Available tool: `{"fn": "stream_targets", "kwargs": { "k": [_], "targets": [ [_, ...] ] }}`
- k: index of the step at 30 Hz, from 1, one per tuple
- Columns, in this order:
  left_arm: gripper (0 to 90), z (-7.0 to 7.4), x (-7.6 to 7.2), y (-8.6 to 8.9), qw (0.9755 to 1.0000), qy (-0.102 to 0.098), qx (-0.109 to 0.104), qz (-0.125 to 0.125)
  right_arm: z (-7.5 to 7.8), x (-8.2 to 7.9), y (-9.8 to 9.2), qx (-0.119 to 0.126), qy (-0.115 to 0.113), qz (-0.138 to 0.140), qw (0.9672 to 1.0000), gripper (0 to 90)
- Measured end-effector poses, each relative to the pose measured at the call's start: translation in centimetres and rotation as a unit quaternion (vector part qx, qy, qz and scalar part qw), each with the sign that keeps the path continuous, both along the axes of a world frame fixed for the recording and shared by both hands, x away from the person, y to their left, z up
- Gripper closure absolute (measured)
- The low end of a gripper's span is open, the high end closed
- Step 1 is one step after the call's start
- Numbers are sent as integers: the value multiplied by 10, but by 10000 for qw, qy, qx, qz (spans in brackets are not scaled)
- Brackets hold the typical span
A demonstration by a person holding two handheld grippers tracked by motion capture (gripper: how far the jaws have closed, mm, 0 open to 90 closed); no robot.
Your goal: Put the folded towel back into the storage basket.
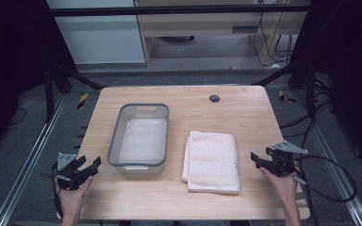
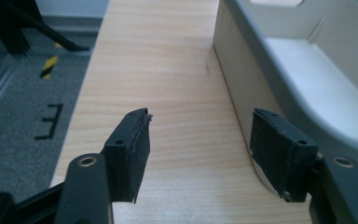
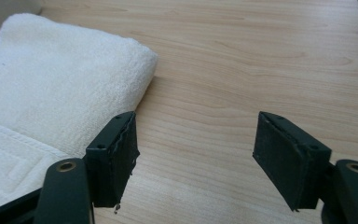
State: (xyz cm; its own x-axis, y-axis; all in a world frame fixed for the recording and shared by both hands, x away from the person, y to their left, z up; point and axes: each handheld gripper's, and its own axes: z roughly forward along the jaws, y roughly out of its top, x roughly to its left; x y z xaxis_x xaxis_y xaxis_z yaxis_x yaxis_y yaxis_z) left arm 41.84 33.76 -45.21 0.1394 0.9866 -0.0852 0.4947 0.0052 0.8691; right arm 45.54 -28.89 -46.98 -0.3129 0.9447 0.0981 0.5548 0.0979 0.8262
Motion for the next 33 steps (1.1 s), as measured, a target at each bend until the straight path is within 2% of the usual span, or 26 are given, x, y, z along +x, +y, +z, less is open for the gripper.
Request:
{"fn": "stream_targets", "kwargs": {
  "k": [3,6,13,15,18,25,33],
  "targets": [
    [379,6,-4,-2,9999,-126,-30,-18,3,-1,1,21,-27,76,10000,308],
    [374,10,-5,-5,9998,-147,-127,-107,5,0,1,1,-22,134,9999,308],
    [365,19,-7,-13,9992,-239,-169,-254,11,-1,4,45,-51,233,9997,313],
    [357,23,-8,-18,9986,-262,-281,-355,15,-2,6,84,-92,300,9995,312],
    [357,26,-9,-21,9984,-258,-278,-419,18,-2,8,112,-108,347,9993,313],
    [358,32,-11,-43,9966,-252,-284,-730,27,-3,10,194,-166,378,9990,306],
    [353,35,-13,-60,9948,-285,-227,-950,31,-3,12,148,-200,482,9985,288]
  ]
}}
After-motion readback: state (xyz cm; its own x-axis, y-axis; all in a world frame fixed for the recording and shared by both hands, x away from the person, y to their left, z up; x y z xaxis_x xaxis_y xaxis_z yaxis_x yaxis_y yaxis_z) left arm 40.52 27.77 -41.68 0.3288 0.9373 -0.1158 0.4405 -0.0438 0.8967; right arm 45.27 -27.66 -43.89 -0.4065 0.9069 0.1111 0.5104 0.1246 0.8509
